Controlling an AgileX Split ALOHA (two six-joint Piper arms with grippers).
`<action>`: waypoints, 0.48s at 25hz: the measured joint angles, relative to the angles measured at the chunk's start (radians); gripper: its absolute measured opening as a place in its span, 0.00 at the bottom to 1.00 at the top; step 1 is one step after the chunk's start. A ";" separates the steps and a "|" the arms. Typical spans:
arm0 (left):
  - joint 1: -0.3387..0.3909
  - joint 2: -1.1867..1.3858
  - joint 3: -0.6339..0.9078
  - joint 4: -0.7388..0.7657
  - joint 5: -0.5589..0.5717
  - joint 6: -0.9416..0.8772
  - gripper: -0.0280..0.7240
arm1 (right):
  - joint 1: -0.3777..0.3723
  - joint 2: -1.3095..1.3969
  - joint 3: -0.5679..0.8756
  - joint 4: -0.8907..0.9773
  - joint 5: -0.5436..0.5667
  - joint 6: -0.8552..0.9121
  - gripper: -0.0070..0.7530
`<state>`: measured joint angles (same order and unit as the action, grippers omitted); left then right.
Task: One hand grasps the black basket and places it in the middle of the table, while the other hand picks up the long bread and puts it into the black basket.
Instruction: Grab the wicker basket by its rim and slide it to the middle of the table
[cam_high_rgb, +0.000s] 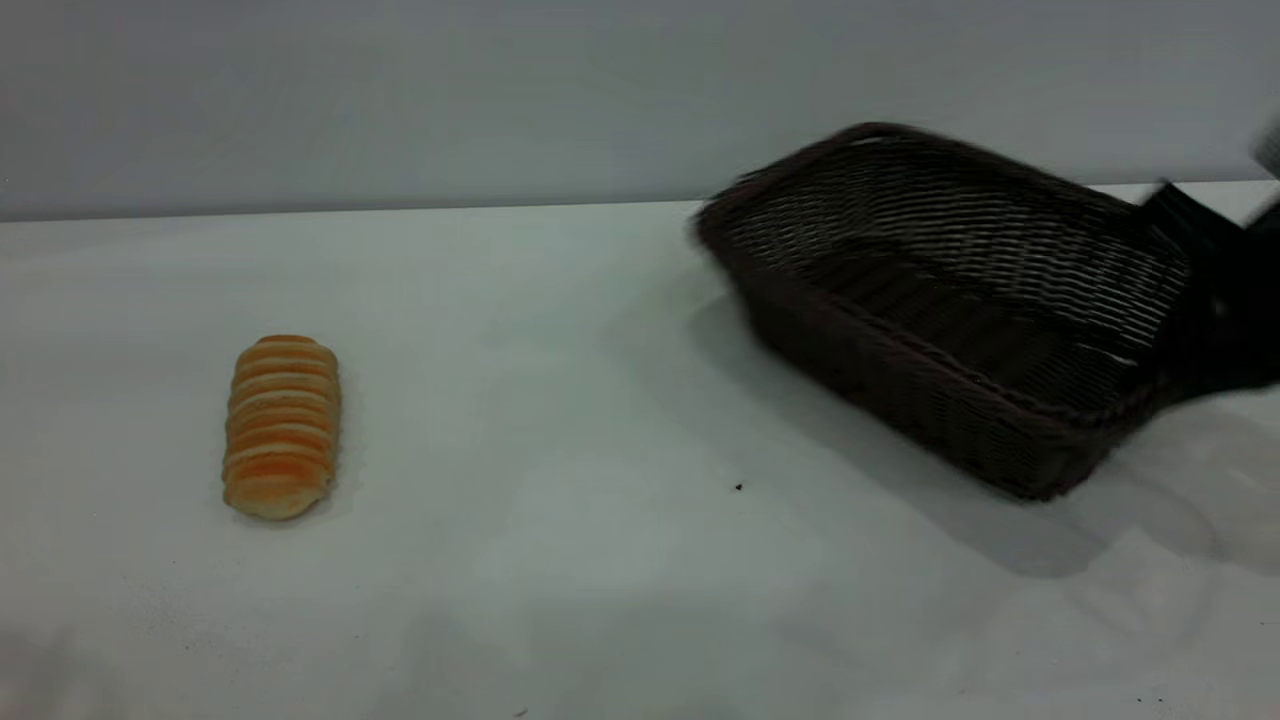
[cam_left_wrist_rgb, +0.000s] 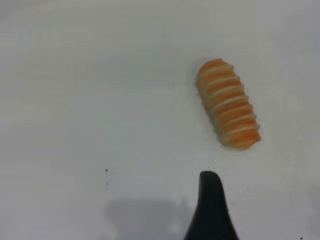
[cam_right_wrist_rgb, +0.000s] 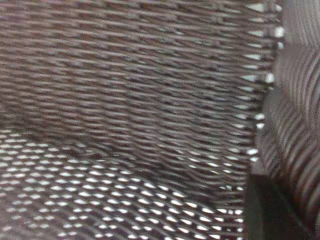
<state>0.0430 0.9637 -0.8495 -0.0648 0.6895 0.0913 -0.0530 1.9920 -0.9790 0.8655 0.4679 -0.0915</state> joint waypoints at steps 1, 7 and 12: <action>0.000 0.000 0.000 0.000 0.000 0.000 0.82 | 0.002 0.005 -0.044 -0.031 0.058 -0.026 0.12; 0.000 0.000 0.000 0.000 -0.017 0.000 0.82 | 0.045 0.107 -0.342 -0.188 0.344 -0.077 0.12; 0.000 0.000 0.000 0.000 -0.038 0.000 0.82 | 0.165 0.245 -0.543 -0.290 0.424 -0.083 0.12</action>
<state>0.0430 0.9637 -0.8495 -0.0648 0.6516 0.0913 0.1123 2.2368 -1.5218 0.5750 0.8917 -0.1741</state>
